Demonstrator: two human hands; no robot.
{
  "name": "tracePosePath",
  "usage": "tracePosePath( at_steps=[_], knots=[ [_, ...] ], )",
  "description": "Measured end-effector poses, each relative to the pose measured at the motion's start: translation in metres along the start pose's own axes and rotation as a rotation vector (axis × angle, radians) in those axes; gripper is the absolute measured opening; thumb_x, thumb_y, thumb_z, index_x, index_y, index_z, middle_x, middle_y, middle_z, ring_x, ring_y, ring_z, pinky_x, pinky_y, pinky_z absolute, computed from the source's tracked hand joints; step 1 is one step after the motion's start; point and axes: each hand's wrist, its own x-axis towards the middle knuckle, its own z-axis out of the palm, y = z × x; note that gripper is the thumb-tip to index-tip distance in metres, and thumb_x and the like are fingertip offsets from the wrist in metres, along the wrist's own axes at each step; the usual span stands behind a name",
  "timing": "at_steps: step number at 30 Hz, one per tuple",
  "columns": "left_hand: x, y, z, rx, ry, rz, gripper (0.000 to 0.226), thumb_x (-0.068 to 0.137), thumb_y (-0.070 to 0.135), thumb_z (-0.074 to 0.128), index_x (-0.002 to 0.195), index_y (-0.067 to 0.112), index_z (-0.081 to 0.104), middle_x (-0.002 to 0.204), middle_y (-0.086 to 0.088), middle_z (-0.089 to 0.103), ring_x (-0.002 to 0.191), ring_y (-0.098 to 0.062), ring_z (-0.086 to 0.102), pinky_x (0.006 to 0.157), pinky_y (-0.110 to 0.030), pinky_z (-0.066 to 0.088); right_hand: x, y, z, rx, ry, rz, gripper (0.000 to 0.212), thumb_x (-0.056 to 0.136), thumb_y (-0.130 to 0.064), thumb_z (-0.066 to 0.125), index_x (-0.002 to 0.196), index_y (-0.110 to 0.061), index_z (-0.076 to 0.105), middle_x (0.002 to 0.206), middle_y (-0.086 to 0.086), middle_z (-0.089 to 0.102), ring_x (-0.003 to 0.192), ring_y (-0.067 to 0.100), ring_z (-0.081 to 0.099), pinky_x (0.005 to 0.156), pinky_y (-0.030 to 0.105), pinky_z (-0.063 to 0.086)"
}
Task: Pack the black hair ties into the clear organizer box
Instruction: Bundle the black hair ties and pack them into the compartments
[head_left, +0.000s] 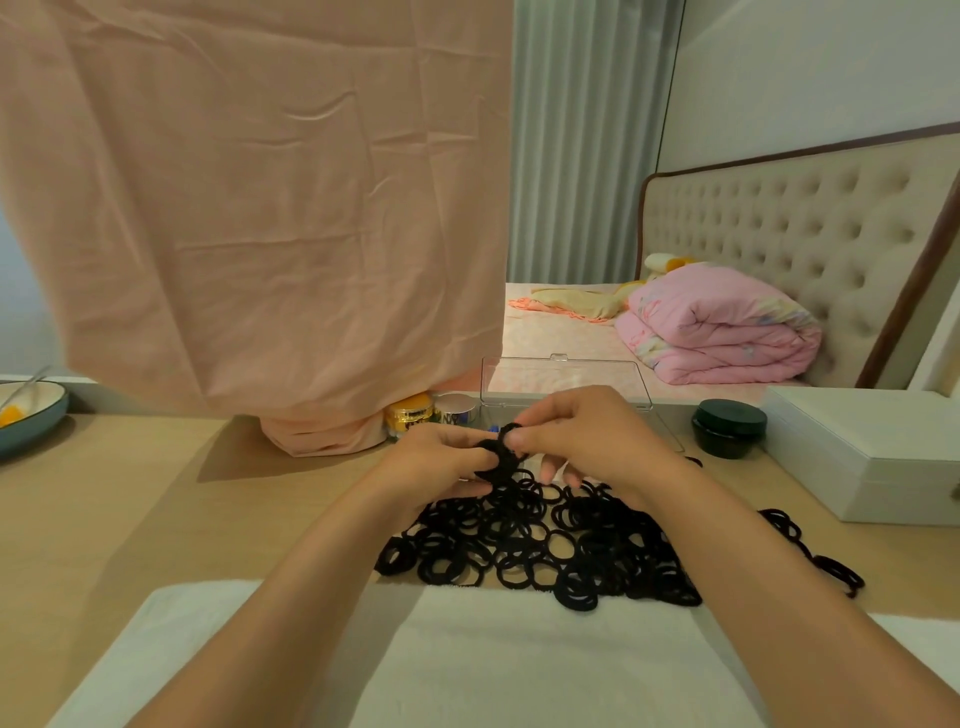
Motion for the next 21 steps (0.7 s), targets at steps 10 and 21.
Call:
tracePosePath(
  at_steps=[10, 21],
  knots=[
    [-0.008, 0.005, 0.0, -0.122, -0.273, 0.033, 0.043, 0.08, 0.026, 0.076, 0.119, 0.009, 0.073, 0.118, -0.008, 0.073, 0.111, -0.02, 0.069, 0.098, -0.038, 0.055, 0.008, 0.012, 0.014, -0.224, 0.138, -0.011, 0.011, 0.081, -0.029, 0.083, 0.076, -0.022, 0.077, 0.071, 0.006, 0.076, 0.049, 0.008, 0.063, 0.043, 0.016, 0.041],
    [-0.001, 0.002, -0.004, -0.126, -0.192, -0.017, 0.028, 0.091, -0.002, 0.065, 0.114, 0.009, 0.076, 0.117, -0.01, 0.074, 0.111, -0.025, 0.071, 0.083, -0.028, 0.059, 0.007, 0.011, -0.012, -0.299, 0.031, -0.091, 0.022, 0.087, -0.034, 0.079, 0.108, -0.031, 0.076, 0.096, -0.013, 0.072, 0.077, 0.0, 0.064, 0.065, 0.015, 0.046]
  ],
)
